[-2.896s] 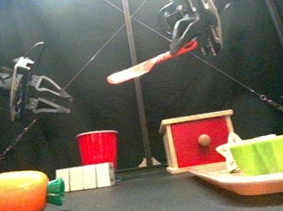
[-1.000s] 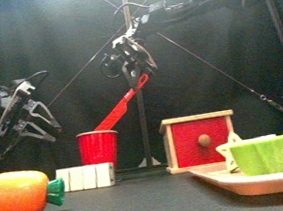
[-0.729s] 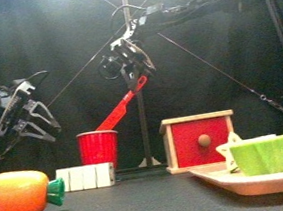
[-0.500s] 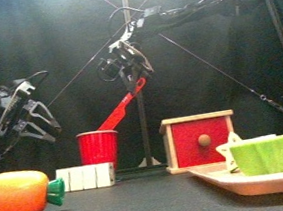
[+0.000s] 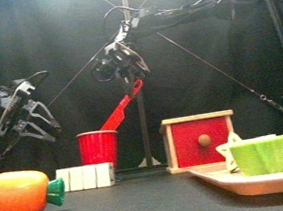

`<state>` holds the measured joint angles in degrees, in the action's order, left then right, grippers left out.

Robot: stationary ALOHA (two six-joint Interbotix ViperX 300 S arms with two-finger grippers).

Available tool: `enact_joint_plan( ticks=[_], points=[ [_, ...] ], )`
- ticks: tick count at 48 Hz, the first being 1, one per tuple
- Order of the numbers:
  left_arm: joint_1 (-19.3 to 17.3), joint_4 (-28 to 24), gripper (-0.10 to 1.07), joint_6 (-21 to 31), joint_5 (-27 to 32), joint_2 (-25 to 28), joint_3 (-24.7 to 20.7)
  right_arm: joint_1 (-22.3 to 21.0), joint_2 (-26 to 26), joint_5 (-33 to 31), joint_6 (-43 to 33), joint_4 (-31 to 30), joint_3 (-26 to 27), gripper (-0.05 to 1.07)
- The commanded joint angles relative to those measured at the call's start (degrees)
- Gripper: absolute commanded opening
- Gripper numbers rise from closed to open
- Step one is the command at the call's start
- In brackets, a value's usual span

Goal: Place knife in cup

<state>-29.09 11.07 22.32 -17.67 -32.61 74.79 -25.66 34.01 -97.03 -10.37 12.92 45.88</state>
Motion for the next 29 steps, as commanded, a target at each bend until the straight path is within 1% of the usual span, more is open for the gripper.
enact_joint_plan(
  ticks=[1, 11, 19, 29],
  points=[
    [0.1, -0.1, 0.77, -0.1, -0.2, 0.0, -0.7, 0.0, -1.5, -0.1, 0.1, 0.1, 1.7, 0.58],
    [0.1, -0.2, 0.77, -0.1, -0.2, 0.0, -0.7, 0.2, -1.5, -0.1, 0.1, -0.9, 1.9, 0.68],
    [0.1, -0.2, 0.77, -0.1, -0.2, 0.0, -0.7, 0.6, -1.5, -0.6, 0.1, -3.3, 2.7, 0.77],
    [0.1, -0.1, 0.77, -0.1, -0.2, 0.0, -0.7, 0.9, -1.5, -2.7, -0.1, -3.7, 3.1, 0.79]
  ],
)
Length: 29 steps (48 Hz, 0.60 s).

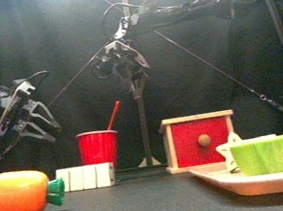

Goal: Place knife in cup

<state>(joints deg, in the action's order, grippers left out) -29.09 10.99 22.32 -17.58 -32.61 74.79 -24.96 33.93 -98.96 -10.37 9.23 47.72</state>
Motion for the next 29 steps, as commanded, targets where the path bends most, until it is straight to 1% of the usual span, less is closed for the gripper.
enact_joint_plan(
  ticks=[1, 29],
  points=[
    [0.1, 0.0, 0.77, -0.1, -0.3, 0.0, -0.7, 0.2, -1.4, -1.0, -0.1, -0.1, 1.2, 0.79],
    [0.1, 0.0, 0.77, -0.1, -0.3, 0.0, -0.7, 0.6, -1.7, -2.0, 0.4, 0.4, 0.8, 0.79]
  ],
)
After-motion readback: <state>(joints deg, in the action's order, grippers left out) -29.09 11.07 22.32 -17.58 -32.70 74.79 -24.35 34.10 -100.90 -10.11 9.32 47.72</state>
